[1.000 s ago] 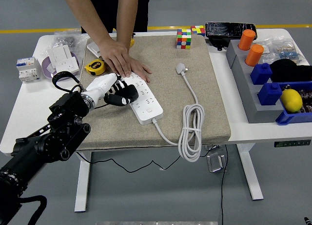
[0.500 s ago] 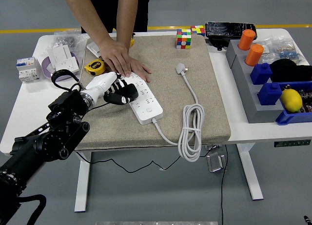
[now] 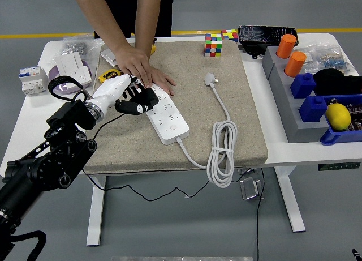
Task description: Pick up the plug,place it near the board,insert it into the board,press the button
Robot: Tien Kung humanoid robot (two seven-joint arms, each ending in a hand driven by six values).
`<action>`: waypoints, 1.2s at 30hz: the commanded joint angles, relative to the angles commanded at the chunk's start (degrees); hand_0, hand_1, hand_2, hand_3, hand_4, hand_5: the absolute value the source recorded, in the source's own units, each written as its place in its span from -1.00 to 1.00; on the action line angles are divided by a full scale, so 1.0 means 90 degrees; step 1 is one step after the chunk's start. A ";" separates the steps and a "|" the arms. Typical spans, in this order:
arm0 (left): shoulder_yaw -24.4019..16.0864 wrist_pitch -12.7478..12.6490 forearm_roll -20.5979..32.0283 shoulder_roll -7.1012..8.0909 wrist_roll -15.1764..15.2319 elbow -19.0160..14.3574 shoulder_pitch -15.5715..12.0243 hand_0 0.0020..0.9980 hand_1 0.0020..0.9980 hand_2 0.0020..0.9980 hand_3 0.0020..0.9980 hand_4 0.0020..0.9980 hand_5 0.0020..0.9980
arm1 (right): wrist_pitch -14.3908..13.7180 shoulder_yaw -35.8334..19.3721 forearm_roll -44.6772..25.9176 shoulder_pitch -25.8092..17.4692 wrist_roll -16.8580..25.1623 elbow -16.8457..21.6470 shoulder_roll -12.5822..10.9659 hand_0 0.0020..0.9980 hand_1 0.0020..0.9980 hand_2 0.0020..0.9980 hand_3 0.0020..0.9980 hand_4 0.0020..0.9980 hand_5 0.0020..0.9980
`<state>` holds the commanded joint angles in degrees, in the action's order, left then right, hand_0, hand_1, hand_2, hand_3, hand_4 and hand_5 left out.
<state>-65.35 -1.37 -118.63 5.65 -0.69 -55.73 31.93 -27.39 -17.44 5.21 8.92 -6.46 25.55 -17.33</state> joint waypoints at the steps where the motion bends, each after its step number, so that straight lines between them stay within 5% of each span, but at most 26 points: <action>1: -0.0077 0.0006 -0.0001 0.0032 -0.0005 -0.0136 -0.0067 -0.15 -0.03 -0.23 -0.13 0.36 -0.67 | 0.0001 -0.0006 0.0006 -0.0006 -0.0001 0.0001 0.0004 0.90 0.68 0.56 0.59 1.00 1.00; 8: -0.0671 -0.0067 0.0055 0.0300 -0.0004 -0.1087 -0.0624 -0.15 -0.04 -0.22 -0.13 0.36 -0.67 | 0.0004 -0.0032 -0.0003 -0.0062 -0.0002 -0.0010 0.0022 0.90 0.68 0.56 0.59 1.00 1.00; 12: -0.0904 -0.0101 0.0077 0.0409 0.0008 -0.1258 -0.0841 -0.15 -0.04 -0.22 -0.12 0.37 -0.67 | 0.0005 -0.0055 0.0001 -0.0075 0.0000 -0.0011 0.0024 0.90 0.68 0.56 0.59 1.00 1.00; 20: -0.0846 -0.0147 -0.0016 0.0585 0.0086 -0.0772 -0.1039 -0.15 -0.04 -0.22 -0.12 0.37 -0.67 | 0.0006 -0.0079 0.0013 -0.0093 0.0004 -0.0006 0.0023 0.90 0.68 0.56 0.59 1.00 1.00; 36: -0.0603 -0.0212 -0.0124 0.0466 0.0173 -0.0093 -0.1058 -0.16 -0.05 -0.21 -0.10 0.42 -0.64 | 0.0007 -0.0077 0.0008 -0.0092 -0.0001 -0.0005 0.0018 0.90 0.68 0.56 0.59 1.00 1.00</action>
<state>-70.78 -3.28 -119.75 9.84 0.87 -56.57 22.41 -27.33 -18.13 5.28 8.09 -6.47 25.51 -17.16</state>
